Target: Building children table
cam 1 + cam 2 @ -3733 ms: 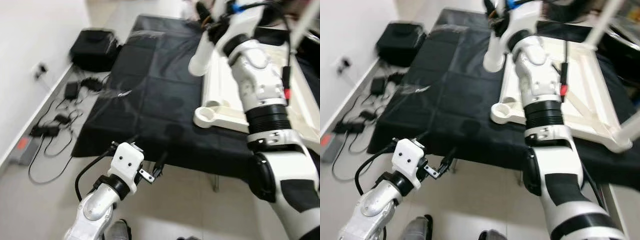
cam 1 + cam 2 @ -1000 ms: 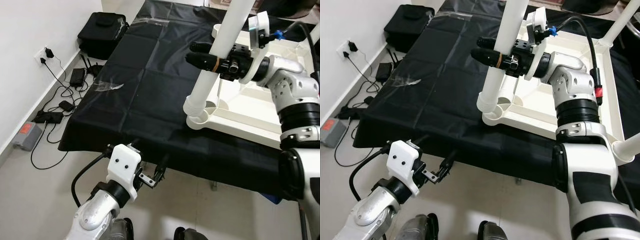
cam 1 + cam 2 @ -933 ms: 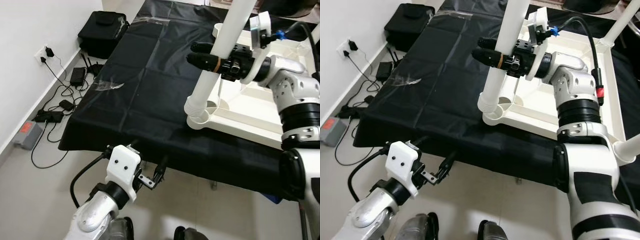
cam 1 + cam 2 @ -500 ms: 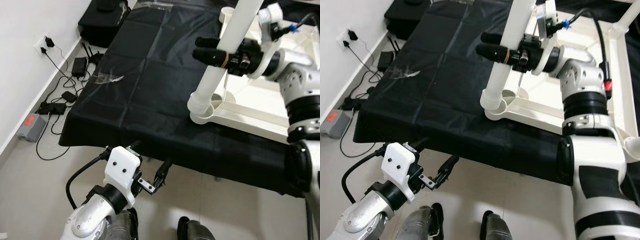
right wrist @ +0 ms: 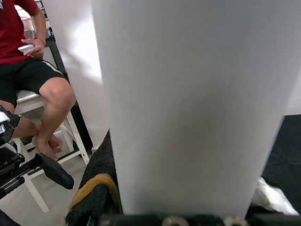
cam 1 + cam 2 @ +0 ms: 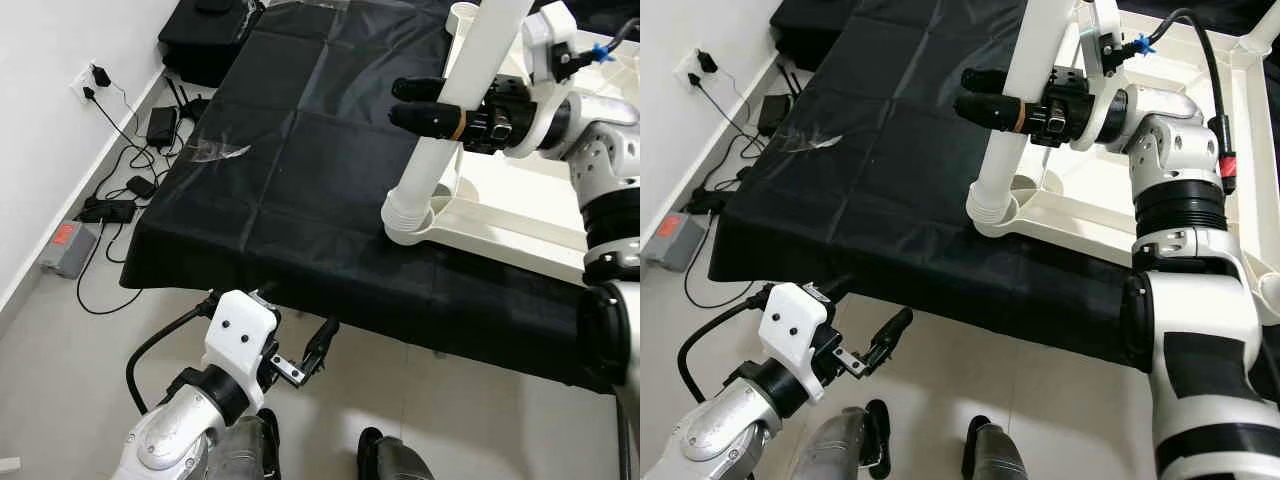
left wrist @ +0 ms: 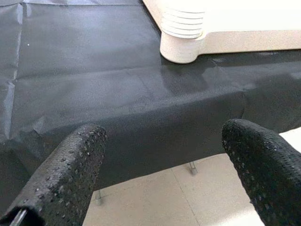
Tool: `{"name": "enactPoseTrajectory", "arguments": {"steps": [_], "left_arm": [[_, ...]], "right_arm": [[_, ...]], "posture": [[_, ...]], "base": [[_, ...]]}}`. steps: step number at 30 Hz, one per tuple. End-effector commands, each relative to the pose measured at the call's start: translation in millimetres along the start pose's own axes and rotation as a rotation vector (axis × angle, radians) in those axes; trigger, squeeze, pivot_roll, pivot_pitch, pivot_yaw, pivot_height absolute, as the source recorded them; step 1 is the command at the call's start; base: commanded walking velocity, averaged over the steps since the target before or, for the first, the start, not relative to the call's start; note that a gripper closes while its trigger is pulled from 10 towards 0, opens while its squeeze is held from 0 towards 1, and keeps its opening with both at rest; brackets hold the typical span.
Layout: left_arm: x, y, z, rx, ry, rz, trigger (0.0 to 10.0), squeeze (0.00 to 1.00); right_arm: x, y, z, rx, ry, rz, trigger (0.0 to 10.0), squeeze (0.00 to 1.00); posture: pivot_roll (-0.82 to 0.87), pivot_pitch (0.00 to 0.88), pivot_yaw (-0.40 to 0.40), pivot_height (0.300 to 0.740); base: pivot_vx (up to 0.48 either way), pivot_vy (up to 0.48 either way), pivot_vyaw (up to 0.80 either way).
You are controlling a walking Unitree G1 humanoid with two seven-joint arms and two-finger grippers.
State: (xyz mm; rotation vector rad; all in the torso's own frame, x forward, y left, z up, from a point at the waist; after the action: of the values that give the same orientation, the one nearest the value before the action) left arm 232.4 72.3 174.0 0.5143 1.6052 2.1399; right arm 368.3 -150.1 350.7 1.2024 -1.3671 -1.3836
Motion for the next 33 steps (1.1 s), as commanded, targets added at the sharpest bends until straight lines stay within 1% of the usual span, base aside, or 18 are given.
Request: {"name": "enactPoseTrajectory", "arguments": {"steps": [1,6,9,14,22,25,26,29,30,31,32,33], "left_arm": [[3.9,-2,-3.2,0.001,-0.025,0.017,10.0,0.00],[4.3,-1,-2.1,-0.003,-0.028,0.020,10.0,0.00],[3.6,0,-2.1,-0.003,-0.031,0.019,10.0,0.00],[3.2,0,-1.9,-0.004,-0.035,0.020,10.0,0.00],[4.0,0,-1.6,-0.011,-0.038,0.025,10.0,0.00],[4.0,0,-1.2,-0.014,-0.038,0.026,10.0,0.00],[3.7,0,-0.4,-0.015,-0.034,0.026,10.0,0.00],[3.7,0,-0.4,-0.015,-0.034,0.026,10.0,0.00],[3.1,0,0.1,-0.015,-0.032,0.026,10.0,0.00],[3.1,0,0.1,-0.015,-0.032,0.026,10.0,0.00],[2.6,0,0.3,-0.013,-0.030,0.026,10.0,0.00],[2.6,0,0.3,-0.013,-0.030,0.026,10.0,0.00]], "right_arm": [[6.5,-9,-0.1,0.002,-0.010,0.049,10.0,0.00],[13.0,-11,-3.5,0.011,-0.043,0.076,10.0,0.00],[18.3,-11,-8.3,0.028,-0.091,0.084,10.0,0.00],[20.6,-9,-11.2,0.034,-0.118,0.074,10.0,0.00],[20.2,-12,-11.5,0.023,-0.114,0.067,10.0,0.00],[19.0,-17,-11.3,0.014,-0.108,0.063,10.0,0.00],[18.3,-23,-11.6,0.007,-0.114,0.066,10.0,0.00],[18.3,-23,-11.6,0.007,-0.114,0.066,10.0,0.00],[17.4,-30,-10.7,-0.003,-0.114,0.068,10.0,0.00],[17.4,-30,-10.7,-0.003,-0.114,0.068,10.0,0.00],[15.7,-37,-8.9,-0.015,-0.116,0.069,10.0,0.00],[15.7,-37,-8.9,-0.015,-0.116,0.069,10.0,0.00]], "posture": [[0.22,0.337,-0.010,0.740],[0.22,0.339,-0.009,0.740],[0.22,0.345,-0.008,0.740],[0.22,0.348,-0.008,0.740],[0.22,0.354,-0.004,0.740],[0.22,0.356,-0.010,0.740],[0.22,0.357,-0.008,0.740],[0.22,0.357,-0.008,0.740],[0.22,0.357,-0.007,0.740],[0.22,0.357,-0.007,0.740],[0.21,0.356,-0.010,0.740],[0.21,0.356,-0.010,0.740]], "base": [[0.000,0.000,0.00],[0.000,0.000,0.00],[0.000,0.000,0.00],[0.000,0.000,0.00],[0.000,0.000,0.00],[0.000,0.000,0.00],[0.000,0.000,0.00],[0.000,0.000,0.00],[0.000,0.000,0.00],[0.000,0.000,0.00],[0.000,0.000,0.00],[0.000,0.000,0.00]]}}
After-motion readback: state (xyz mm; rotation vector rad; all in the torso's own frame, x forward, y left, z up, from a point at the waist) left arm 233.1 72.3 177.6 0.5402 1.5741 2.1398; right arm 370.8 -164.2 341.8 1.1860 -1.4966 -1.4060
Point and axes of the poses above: a point about 5 cm out from each wrist's last joint towards the gripper, its own x axis pointing back from the gripper into the wrist, its own y axis along the axis of the wrist's last joint, z = x × y, the point moved 5 cm from there along -x, pointing out of the wrist towards the gripper, and after that the axes turned 12 degrees about -x, right-handed, at the moved point
